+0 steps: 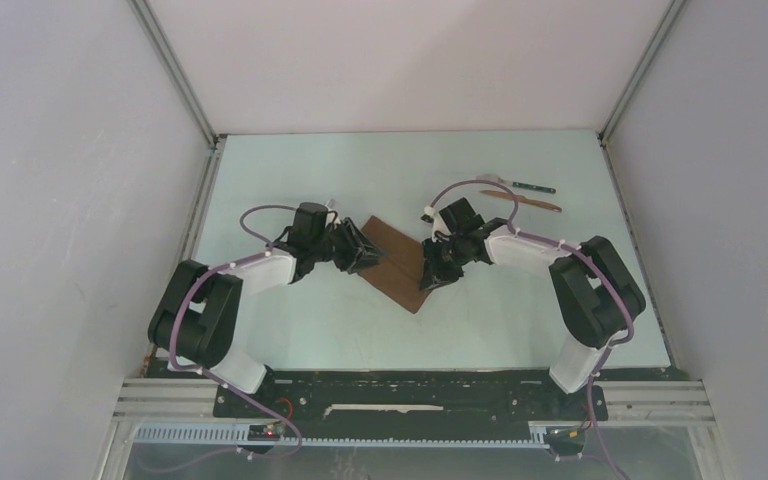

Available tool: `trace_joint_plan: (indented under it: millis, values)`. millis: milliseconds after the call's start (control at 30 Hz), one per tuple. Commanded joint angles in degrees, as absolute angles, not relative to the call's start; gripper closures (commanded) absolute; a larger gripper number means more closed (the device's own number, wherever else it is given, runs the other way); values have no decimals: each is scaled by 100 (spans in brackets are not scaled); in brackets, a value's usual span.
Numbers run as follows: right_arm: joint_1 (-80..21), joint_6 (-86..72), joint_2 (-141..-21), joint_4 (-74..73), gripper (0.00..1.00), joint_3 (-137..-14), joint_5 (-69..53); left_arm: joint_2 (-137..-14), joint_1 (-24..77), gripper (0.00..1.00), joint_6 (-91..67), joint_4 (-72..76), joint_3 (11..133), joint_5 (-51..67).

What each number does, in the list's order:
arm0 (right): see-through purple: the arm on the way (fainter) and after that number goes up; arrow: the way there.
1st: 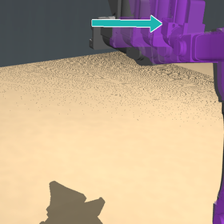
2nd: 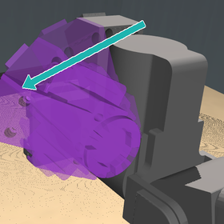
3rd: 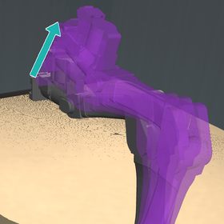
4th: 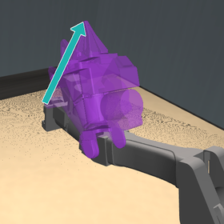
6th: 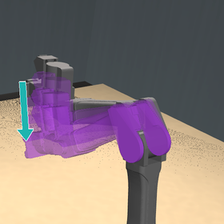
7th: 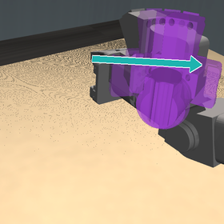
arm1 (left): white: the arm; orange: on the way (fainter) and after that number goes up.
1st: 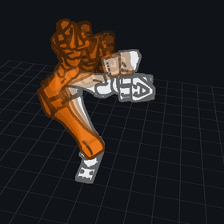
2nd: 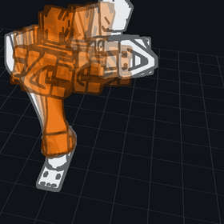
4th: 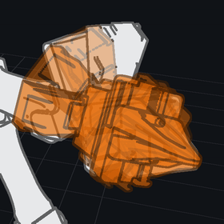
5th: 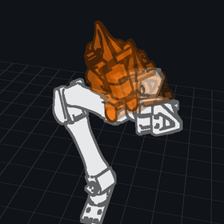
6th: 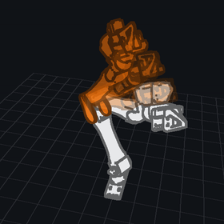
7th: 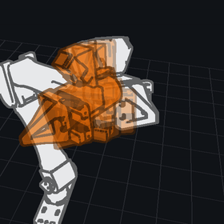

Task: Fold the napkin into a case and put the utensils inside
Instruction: Smooth out the 2/3-rectangle-folded napkin at the center of the board.

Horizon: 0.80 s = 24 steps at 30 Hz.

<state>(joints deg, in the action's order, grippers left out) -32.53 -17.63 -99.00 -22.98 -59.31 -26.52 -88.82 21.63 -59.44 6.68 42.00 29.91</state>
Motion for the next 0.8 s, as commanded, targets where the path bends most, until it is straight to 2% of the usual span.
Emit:
trace_joint_plan:
  millis: [0,133,267,500,767]
  values:
    - [-3220,-1797,-9939,-2054,81,-5961,-2724,-8664,2089,57,-5738,668,4426,2933]
    - [-3080,-1845,-9844,-2026,100,-5960,-2421,-8745,2032,58,-5697,642,4501,2919]
    - [-2949,-1821,-9856,-1847,100,-5962,-2280,-8896,2004,60,-5687,665,4644,2888]
    - [-2819,-1777,-10182,-1716,100,-6074,-2360,-9516,1778,81,-5844,833,4972,2717]
    - [-2799,-1705,-10342,-1727,100,-6099,-2374,-10330,1355,91,-5876,889,5232,2503]
